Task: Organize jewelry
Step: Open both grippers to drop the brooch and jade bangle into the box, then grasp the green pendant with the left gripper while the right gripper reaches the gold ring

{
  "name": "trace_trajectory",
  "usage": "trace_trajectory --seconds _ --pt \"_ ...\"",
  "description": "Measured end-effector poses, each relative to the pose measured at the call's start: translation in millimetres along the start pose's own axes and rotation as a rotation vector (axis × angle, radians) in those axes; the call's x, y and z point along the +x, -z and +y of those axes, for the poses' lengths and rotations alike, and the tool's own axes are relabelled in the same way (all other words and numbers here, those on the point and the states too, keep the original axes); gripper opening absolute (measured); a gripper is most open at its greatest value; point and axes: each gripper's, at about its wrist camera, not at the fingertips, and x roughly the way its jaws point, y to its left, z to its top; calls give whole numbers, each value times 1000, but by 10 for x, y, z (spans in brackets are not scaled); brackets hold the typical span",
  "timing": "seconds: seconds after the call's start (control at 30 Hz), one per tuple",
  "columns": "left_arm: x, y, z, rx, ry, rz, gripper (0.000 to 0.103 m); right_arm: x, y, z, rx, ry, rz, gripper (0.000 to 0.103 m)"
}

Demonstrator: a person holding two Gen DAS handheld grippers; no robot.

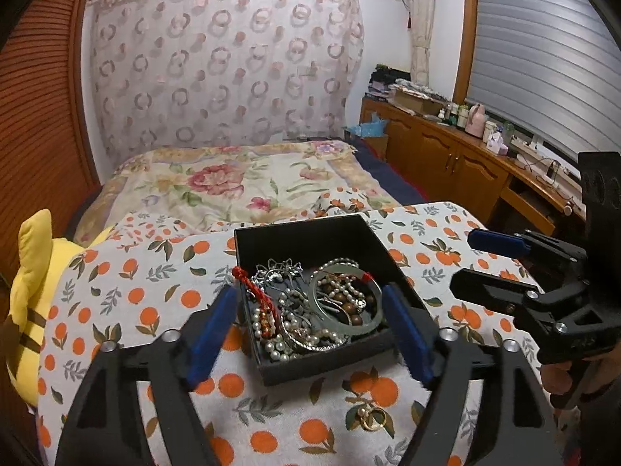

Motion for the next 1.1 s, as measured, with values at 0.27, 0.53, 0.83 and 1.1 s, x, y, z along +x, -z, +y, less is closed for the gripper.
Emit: trace_trajectory --seconds 0.27,0.53,0.83,1.1 --pt "-175 210 -47 33 -62 15 95 -313 198 90 -14 0 -24 89" --pt "-343 515 -62 41 -79 54 95 -532 498 210 -16 28 -33 92" --pt "-576 915 -106 54 -63 105 95 -658 881 353 -23 54 0 92" --pt "-723 1182 -77 7 -7 151 95 -654 1118 472 -27 26 43 92"
